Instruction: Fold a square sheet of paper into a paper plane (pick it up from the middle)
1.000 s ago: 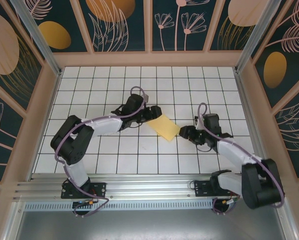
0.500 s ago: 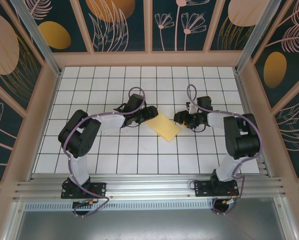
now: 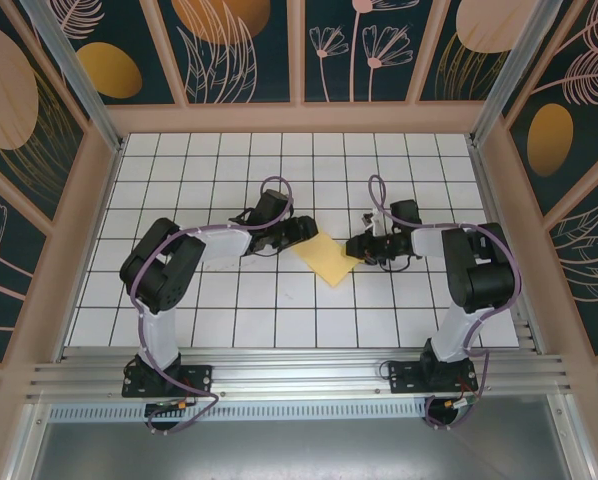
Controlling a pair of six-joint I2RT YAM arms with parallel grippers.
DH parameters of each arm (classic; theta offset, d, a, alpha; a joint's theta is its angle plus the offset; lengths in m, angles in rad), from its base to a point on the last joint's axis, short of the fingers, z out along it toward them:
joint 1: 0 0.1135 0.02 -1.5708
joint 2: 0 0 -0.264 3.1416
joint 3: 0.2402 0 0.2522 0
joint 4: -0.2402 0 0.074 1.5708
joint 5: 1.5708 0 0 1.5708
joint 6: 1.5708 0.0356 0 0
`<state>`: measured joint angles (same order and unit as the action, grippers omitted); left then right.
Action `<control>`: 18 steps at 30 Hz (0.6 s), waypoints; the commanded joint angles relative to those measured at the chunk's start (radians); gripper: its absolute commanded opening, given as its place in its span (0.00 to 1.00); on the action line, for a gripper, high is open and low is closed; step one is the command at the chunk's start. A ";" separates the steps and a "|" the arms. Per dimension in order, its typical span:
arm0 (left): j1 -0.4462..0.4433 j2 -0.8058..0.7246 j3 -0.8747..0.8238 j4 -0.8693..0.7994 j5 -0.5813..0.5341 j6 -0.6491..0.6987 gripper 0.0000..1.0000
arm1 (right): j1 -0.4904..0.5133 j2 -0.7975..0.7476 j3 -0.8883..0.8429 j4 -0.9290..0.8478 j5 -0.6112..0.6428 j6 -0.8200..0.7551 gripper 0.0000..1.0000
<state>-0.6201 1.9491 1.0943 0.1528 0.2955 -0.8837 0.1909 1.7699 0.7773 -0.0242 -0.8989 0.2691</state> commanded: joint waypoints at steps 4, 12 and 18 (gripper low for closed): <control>0.000 -0.013 0.018 0.014 0.043 0.042 0.67 | 0.030 -0.068 -0.068 0.074 -0.006 0.067 0.11; 0.000 -0.187 -0.115 0.038 -0.005 0.042 0.68 | 0.198 -0.303 -0.297 0.353 0.273 0.521 0.05; 0.000 -0.373 -0.305 0.069 -0.081 -0.002 0.72 | 0.399 -0.464 -0.430 0.421 0.645 0.870 0.06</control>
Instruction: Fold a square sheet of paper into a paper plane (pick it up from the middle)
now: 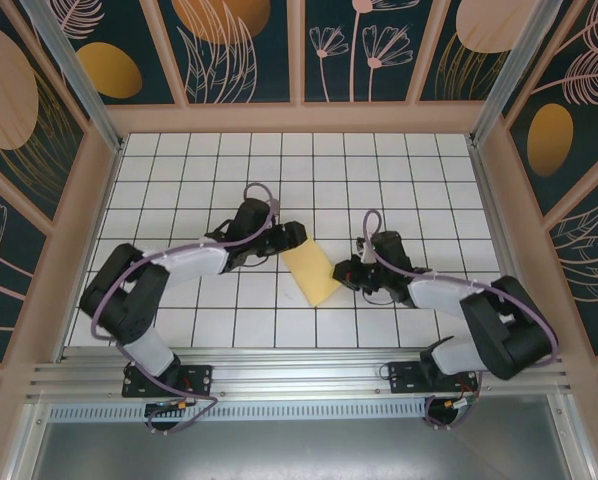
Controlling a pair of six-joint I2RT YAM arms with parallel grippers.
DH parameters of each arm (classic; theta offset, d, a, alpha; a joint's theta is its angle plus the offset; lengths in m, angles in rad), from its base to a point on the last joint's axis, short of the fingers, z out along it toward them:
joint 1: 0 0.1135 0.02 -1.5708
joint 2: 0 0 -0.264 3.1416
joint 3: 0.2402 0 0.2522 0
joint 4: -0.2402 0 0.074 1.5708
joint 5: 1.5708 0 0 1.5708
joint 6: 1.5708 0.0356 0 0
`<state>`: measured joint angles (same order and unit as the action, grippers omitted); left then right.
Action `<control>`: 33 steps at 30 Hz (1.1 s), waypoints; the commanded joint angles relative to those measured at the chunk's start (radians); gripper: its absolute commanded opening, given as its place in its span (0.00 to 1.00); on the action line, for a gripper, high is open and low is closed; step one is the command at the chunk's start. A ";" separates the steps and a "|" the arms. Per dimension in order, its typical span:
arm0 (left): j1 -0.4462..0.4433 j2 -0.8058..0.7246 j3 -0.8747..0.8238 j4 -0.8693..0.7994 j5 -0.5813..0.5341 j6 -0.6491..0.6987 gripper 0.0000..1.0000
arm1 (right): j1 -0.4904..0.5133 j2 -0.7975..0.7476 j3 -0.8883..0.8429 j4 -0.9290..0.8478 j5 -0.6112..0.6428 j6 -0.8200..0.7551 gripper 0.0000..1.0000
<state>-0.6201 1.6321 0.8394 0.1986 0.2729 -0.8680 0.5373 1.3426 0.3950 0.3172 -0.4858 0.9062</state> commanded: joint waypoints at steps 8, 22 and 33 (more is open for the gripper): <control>0.000 -0.205 -0.200 0.099 -0.090 -0.022 0.79 | 0.251 -0.119 -0.134 0.135 0.568 0.595 0.07; -0.042 -0.242 -0.284 0.170 -0.004 0.032 0.75 | 0.317 -0.115 -0.010 -0.083 0.414 0.292 0.43; -0.175 -0.191 -0.228 0.103 -0.104 0.078 0.70 | 0.017 0.005 0.107 -0.117 -0.083 -0.203 0.48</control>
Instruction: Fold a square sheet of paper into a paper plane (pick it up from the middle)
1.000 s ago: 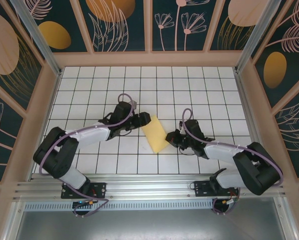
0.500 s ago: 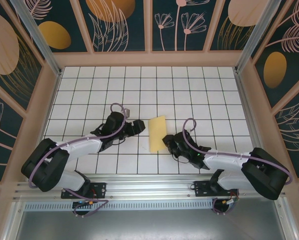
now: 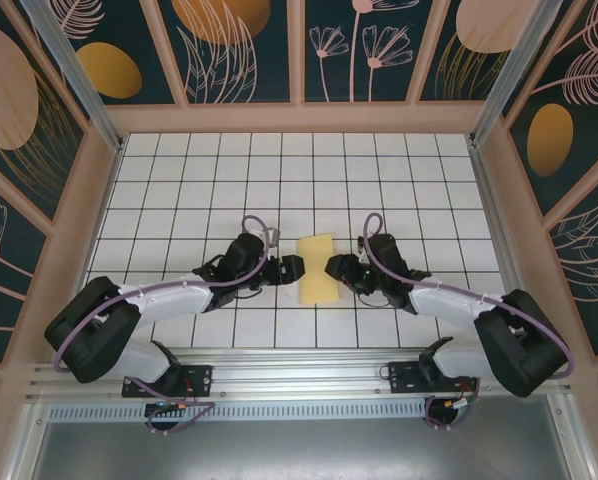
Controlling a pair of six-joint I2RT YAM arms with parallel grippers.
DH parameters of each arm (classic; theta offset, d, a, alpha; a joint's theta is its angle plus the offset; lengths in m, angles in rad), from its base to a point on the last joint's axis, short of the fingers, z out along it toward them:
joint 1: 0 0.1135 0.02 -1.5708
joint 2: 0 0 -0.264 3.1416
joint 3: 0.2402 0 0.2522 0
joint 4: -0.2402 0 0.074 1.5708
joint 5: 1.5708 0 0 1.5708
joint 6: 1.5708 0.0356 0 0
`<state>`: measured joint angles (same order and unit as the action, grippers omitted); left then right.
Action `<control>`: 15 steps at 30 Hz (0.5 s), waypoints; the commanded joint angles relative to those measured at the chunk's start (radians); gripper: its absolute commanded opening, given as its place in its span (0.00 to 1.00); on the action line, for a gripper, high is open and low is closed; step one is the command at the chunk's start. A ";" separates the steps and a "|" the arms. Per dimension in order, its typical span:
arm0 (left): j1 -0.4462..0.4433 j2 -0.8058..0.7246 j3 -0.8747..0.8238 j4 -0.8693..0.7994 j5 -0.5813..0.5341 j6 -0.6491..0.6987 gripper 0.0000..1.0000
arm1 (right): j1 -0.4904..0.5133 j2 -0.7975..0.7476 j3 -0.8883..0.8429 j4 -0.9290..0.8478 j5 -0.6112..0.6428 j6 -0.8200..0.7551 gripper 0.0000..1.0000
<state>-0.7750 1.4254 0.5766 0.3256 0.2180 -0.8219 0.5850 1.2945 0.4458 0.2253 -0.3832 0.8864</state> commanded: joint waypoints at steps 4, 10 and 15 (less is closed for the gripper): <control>-0.070 0.013 0.065 -0.082 -0.113 0.054 0.70 | -0.073 0.165 0.134 -0.080 -0.212 -0.243 0.36; -0.208 0.018 0.131 -0.227 -0.329 0.126 0.71 | -0.100 0.261 0.198 -0.104 -0.243 -0.262 0.17; -0.357 0.112 0.244 -0.367 -0.570 0.187 0.72 | -0.119 0.305 0.214 -0.099 -0.296 -0.261 0.08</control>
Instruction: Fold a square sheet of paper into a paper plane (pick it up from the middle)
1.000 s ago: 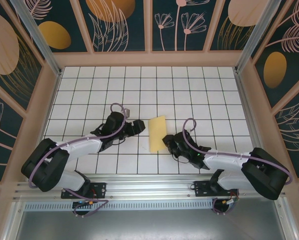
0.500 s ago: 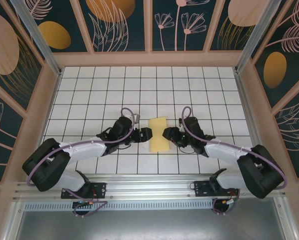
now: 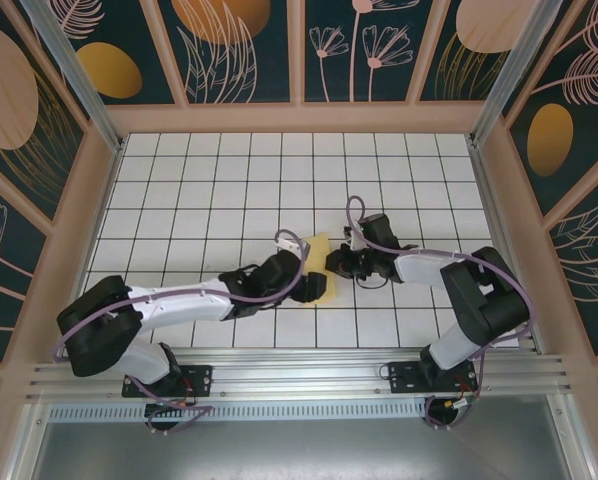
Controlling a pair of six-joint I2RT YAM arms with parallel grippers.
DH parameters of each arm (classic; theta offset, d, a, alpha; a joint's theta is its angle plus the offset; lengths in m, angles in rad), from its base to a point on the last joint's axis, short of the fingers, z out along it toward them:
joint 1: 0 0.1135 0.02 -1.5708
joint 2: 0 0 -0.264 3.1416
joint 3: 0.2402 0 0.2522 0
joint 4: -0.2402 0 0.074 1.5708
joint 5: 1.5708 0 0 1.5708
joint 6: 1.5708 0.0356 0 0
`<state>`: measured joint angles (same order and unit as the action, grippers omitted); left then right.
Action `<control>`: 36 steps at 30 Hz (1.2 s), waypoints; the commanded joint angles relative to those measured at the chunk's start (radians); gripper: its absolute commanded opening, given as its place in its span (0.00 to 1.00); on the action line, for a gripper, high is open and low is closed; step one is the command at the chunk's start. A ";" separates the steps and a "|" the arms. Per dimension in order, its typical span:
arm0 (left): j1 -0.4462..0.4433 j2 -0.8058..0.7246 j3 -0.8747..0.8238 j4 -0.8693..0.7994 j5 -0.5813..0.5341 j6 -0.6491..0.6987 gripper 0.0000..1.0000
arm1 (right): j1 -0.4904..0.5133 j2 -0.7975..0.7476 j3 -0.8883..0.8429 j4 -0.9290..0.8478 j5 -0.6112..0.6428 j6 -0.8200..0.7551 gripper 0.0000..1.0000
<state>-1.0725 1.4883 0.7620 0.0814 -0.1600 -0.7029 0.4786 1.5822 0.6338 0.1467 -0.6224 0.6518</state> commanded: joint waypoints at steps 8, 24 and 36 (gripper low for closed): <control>-0.212 0.233 0.204 -0.259 -0.432 0.141 0.75 | -0.044 0.037 0.017 -0.003 -0.095 -0.007 0.09; -0.247 0.330 0.201 -0.175 -0.409 0.210 0.83 | -0.061 0.041 0.024 0.028 -0.132 0.052 0.10; -0.247 0.287 0.156 -0.156 -0.497 0.145 0.54 | -0.062 0.029 0.003 0.021 -0.119 0.050 0.14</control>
<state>-1.3159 1.8145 0.9401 -0.0937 -0.6144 -0.5365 0.4252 1.6093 0.6353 0.1528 -0.7345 0.6907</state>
